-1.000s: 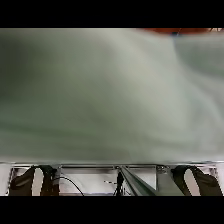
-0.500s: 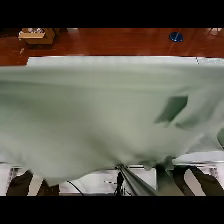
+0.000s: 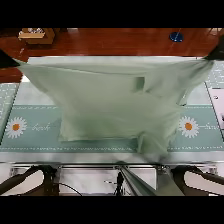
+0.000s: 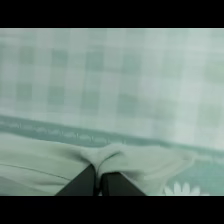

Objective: Fold the shirts.

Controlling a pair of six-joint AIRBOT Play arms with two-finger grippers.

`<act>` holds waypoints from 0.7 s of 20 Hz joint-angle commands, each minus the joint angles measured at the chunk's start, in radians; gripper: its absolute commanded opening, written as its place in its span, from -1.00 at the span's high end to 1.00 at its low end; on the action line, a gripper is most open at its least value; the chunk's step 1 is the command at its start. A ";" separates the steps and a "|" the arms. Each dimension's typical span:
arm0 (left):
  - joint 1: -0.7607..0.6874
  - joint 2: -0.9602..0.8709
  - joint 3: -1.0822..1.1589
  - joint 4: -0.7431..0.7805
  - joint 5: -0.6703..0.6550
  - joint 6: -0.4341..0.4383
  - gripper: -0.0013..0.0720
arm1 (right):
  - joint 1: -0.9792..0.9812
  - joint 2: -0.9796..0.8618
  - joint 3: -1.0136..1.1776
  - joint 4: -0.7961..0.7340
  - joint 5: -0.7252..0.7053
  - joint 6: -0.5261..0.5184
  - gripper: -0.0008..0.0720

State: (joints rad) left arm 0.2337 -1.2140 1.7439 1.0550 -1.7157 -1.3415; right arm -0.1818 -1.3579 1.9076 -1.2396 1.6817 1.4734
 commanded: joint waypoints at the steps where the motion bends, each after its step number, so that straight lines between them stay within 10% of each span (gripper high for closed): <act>1: -0.059 -0.157 -0.002 0.057 0.169 0.002 0.92 | 0.036 -0.110 -0.001 0.011 -0.225 0.002 0.88; 14: -0.159 -0.534 -0.002 0.046 0.700 0.077 0.92 | 0.036 -0.457 -0.001 0.006 -0.658 -0.020 0.88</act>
State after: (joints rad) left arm 0.0940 -1.6741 1.7420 1.1019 -1.1481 -1.2747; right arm -0.1471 -1.7359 1.9068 -1.2312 1.1278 1.4582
